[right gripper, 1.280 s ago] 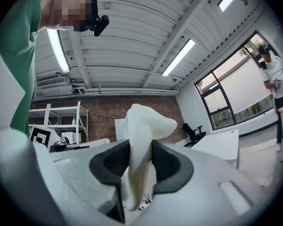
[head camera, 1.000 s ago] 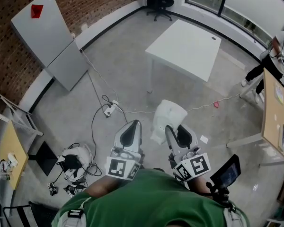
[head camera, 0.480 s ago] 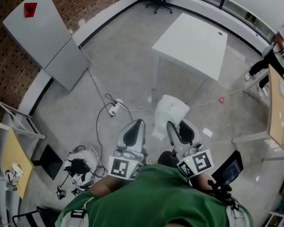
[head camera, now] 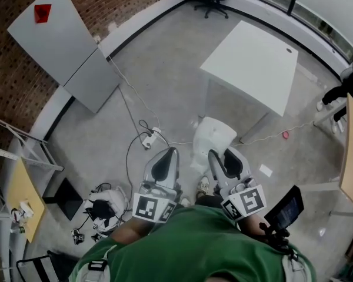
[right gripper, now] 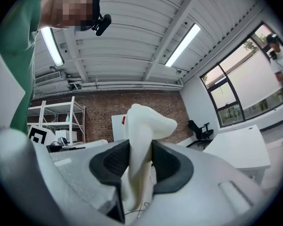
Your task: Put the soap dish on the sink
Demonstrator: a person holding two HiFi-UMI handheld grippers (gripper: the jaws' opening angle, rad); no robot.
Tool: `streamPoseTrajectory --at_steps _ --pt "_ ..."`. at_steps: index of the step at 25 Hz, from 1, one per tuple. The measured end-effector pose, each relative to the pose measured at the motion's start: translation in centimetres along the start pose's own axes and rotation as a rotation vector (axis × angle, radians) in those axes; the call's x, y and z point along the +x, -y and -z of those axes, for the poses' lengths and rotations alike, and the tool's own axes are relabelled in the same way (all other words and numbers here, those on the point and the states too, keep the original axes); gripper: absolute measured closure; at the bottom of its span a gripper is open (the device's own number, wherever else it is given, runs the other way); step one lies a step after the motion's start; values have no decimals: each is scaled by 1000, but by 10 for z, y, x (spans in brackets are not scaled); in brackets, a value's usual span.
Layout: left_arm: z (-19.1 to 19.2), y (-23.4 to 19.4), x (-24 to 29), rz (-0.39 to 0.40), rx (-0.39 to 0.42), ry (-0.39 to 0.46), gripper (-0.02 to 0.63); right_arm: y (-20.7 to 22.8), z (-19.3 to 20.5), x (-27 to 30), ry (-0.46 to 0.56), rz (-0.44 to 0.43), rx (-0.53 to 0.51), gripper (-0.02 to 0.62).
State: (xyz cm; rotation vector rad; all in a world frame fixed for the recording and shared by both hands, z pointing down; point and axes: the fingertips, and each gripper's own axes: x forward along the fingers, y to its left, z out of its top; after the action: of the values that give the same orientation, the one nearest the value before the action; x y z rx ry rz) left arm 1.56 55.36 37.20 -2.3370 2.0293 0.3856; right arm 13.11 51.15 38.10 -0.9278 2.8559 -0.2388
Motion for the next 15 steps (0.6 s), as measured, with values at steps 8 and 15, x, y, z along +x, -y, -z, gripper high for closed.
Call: streamPoseTrajectory --at_steps 8,15 --pt "6 -7 68 -37 66 -4 600 54 -11 53 29 -89 20 465" --pt "16 -20 98 -105 41 -6 600 90 -13 77 18 -115 30 465"
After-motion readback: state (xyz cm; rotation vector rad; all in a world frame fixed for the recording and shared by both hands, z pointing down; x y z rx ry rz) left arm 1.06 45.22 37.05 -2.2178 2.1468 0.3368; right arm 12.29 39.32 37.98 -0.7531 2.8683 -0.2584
